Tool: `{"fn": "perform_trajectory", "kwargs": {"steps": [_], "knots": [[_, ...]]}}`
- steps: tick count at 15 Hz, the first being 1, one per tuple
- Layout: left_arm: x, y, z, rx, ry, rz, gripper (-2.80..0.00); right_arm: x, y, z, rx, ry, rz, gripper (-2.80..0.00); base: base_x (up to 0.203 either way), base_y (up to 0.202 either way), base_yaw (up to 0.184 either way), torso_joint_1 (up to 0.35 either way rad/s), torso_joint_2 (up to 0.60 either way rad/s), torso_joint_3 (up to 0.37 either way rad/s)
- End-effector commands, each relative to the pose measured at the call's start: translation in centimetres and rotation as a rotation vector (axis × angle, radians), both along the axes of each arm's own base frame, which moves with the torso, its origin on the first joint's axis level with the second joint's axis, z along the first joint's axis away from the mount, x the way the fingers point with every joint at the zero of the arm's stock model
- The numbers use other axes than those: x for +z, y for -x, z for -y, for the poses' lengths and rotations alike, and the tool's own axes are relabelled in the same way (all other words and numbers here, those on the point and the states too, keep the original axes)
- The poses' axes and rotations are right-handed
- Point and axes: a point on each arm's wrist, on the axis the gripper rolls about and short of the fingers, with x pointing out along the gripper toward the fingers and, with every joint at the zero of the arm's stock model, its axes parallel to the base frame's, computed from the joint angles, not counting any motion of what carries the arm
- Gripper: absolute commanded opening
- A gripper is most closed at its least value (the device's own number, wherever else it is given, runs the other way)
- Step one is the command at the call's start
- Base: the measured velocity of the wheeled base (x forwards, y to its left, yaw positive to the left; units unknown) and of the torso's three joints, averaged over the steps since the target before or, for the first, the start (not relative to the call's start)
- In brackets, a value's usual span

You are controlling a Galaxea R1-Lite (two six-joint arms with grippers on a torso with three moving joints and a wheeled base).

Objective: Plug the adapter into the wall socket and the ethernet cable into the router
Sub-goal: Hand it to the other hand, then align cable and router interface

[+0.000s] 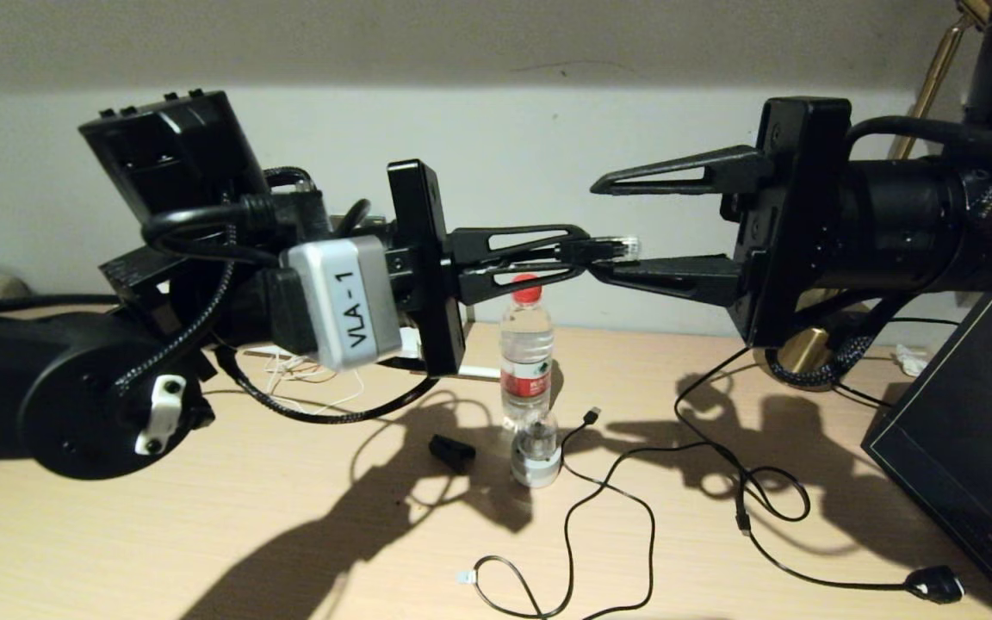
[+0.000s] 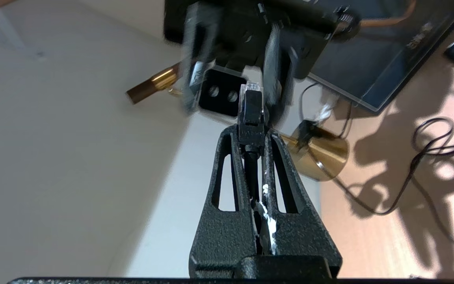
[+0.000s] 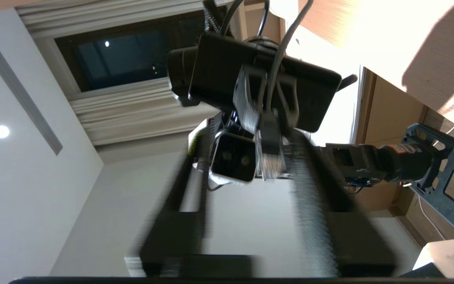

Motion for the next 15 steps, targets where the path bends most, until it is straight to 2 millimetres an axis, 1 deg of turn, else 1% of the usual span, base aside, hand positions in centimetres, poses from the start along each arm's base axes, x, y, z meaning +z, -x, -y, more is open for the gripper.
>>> {"fn": "perform_trajectory", "kwargs": {"steps": [1,3,5,6,7,9,10,11,12,13,14,15], "knots": [[0.1,-0.5,-0.7,0.024,0.003,-0.002,-2.80,-0.1,0.1,0.2,-0.013,0.001,-0.010,0.00,0.000,0.000,0.000,0.000,0.00,0.000],[0.7,-1.3,-2.8,0.077,0.023,-0.088,-2.80,0.4,0.7,1.0,-0.080,0.004,0.047,0.00,0.000,0.000,0.000,0.000,0.00,0.000],[1.7,-2.4,-5.5,0.137,0.071,-0.286,-2.80,0.7,2.0,2.3,-0.177,0.037,0.186,0.00,0.000,0.000,0.000,0.000,0.00,0.000],[2.2,-3.5,-7.6,0.189,0.115,-0.410,-2.80,0.6,2.6,2.8,-0.241,0.087,0.294,0.00,0.000,0.000,0.000,0.000,0.00,0.000],[2.7,-4.3,-9.5,0.226,0.171,-0.555,-2.80,-0.2,3.0,3.3,-0.315,0.161,0.382,-2.80,0.000,0.000,0.000,0.000,0.00,0.000],[3.3,-5.0,-12.2,0.276,0.294,-0.809,-2.80,-2.4,3.6,4.1,-0.472,0.356,0.521,-2.80,0.000,0.000,0.000,0.000,0.00,0.000],[3.5,-5.1,-13.1,0.301,0.374,-0.913,-2.80,-3.7,3.9,4.6,-0.556,0.487,0.571,-2.80,0.000,0.000,0.000,0.000,0.00,0.000],[3.7,-5.1,-13.5,0.325,0.456,-0.991,-2.80,-5.0,4.3,5.1,-0.596,0.616,0.625,-2.80,0.000,0.000,0.000,0.000,0.00,0.000],[4.1,-4.6,-13.8,0.326,0.532,-1.073,-2.80,-6.4,5.3,5.9,-0.618,0.760,0.695,-2.80,0.000,0.000,0.000,0.000,0.00,0.000],[4.2,-4.0,-14.0,0.308,0.586,-1.161,-2.80,-7.0,6.7,7.0,-0.650,0.859,0.765,-2.80,0.000,0.000,0.000,0.000,0.00,0.000],[4.2,-3.3,-14.1,0.283,0.627,-1.250,-2.80,-7.0,8.3,8.1,-0.695,0.917,0.827,-2.80,0.000,0.000,0.000,0.000,0.00,0.000],[3.8,-2.9,-14.2,0.278,0.655,-1.319,-2.80,-6.6,9.8,9.2,-0.752,0.945,0.871,-2.80,0.000,0.000,0.000,0.000,0.00,0.000]]}}
